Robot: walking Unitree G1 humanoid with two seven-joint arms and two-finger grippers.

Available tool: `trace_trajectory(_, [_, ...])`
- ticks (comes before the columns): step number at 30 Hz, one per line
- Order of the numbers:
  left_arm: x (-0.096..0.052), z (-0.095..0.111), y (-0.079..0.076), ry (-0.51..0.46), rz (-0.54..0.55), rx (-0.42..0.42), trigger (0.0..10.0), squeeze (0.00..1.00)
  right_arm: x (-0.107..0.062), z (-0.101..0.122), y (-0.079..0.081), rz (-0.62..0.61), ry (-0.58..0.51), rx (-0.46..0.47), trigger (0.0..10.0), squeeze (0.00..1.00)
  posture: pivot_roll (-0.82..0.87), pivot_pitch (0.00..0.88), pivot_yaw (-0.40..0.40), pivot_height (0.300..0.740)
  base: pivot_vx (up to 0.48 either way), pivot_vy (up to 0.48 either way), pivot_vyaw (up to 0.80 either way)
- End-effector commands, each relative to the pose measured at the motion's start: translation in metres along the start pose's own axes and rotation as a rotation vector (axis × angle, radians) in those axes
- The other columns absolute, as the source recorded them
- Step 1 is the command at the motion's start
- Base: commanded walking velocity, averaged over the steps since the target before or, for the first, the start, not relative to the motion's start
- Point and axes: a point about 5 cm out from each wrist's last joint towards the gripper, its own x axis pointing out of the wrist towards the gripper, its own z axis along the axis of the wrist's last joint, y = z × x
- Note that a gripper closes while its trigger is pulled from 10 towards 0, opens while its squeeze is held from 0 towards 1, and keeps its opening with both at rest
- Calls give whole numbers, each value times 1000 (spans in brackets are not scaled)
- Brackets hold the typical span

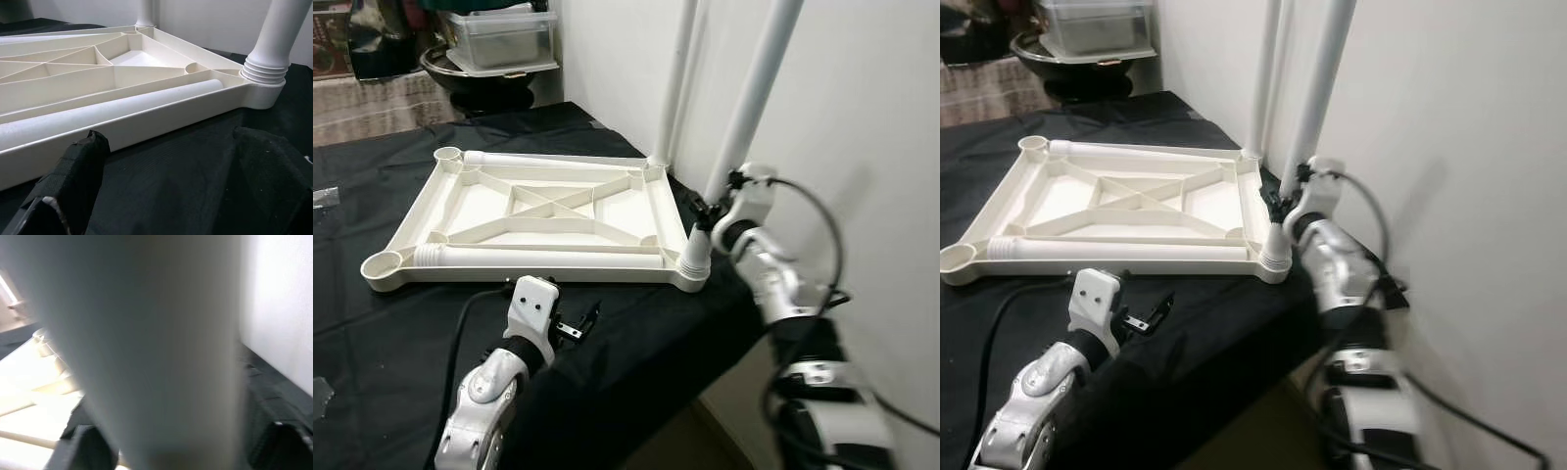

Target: Building children table

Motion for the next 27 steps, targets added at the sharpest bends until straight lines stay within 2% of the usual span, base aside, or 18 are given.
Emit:
trace_trajectory(1, [0, -5, -2, 22, -9, -7, 10000, 0, -1, -7, -1, 32, 18, -14, 3961, 0, 74, 0, -78, 740, 0, 0, 0])
trace_trajectory(2, [1, -4, -1, 21, -9, -6, 10000, 0, -3, -6, -5, 53, 18, -34, 0, 0, 75, 0, -78, 740, 0, 0, 0])
trace_trajectory(6, [1, -3, 0, 18, -9, -3, 10000, 0, -4, -7, -11, 65, 32, -55, 0, 0, 79, 0, -77, 740, 0, 0, 0])
trace_trajectory(7, [1, -3, 0, 18, -11, -1, 10000, 0, -4, -12, -14, 42, 49, -38, 0, 0, 85, 0, -78, 740, 0, 0, 0])
trace_trajectory(8, [1, -3, 1, 19, -11, 2, 10000, 0, -2, -20, -17, -57, 73, -12, 0, 0, 88, 0, -76, 740, 0, 0, 0])
trace_trajectory(10, [1, -3, 1, 19, -11, 2, 10000, 0, -2, -20, -17, -57, 73, -12, 0, 0, 88, 0, -76, 740, 0, 0, 0])
trace_trajectory(11, [0, -3, 2, 21, -10, 4, 10000, 0, 0, -30, -23, -231, 86, 26, 0, 0, 84, 0, -70, 740, 0, 0, 0])
trace_trajectory(12, [0, -3, 2, 21, -10, 4, 10000, 0, 0, -30, -23, -231, 86, 26, 0, 0, 84, 0, -70, 740, 0, 0, 0])
trace_trajectory(13, [0, -4, 1, 22, -11, 5, 10000, 0, -1, -47, -26, -435, 120, 50, 0, 0, 81, 0, -63, 740, 0, 0, 0])
trace_trajectory(14, [0, -4, 1, 23, -12, 4, 10000, 0, -3, -58, -26, -567, 144, 59, 0, 0, 81, 0, -63, 740, 0, 0, 0])
trace_trajectory(15, [1, -3, -1, 22, -19, 5, 10000, 0, -6, -74, -19, -673, 186, 86, 0, 0, 91, 0, -66, 740, 0, 0, 0])
trace_trajectory(17, [3, -2, -3, 18, -28, 7, 10000, 0, -8, -89, -4, -756, 224, 115, 0, 0, 100, 0, -71, 740, 0, 0, 0])
trace_trajectory(18, [3, -2, -3, 18, -28, 7, 10000, 0, -8, -89, -4, -756, 224, 115, 0, 0, 100, 0, -71, 740, 0, 0, 0])
trace_trajectory(20, [3, -1, -2, 17, -30, 12, 10000, 0, -2, -90, 13, -728, 223, 122, 0, 0, 101, 0, -72, 740, 0, 0, 0])
trace_trajectory(21, [1, -1, 1, 18, -26, 17, 10000, 0, 4, -84, 22, -661, 213, 113, 10000, 0, 102, 0, -75, 740, 0, 0, 0])
trace_trajectory(24, [1, -1, 3, 20, -24, 21, 10000, 0, 9, -80, 27, -611, 207, 104, 10000, 0, 102, 0, -75, 740, 0, 0, 0])
trace_trajectory(25, [-1, -1, 5, 21, -16, 25, 10000, 0, 11, -68, 25, -573, 148, 102, 10000, 1000, 100, 0, -82, 740, 0, 0, 0])
trace_trajectory(27, [-1, -1, 7, 22, -6, 27, 10000, 0, 11, -48, 18, -546, 68, 82, 10000, 1000, 99, 0, -84, 740, 0, 0, 0])
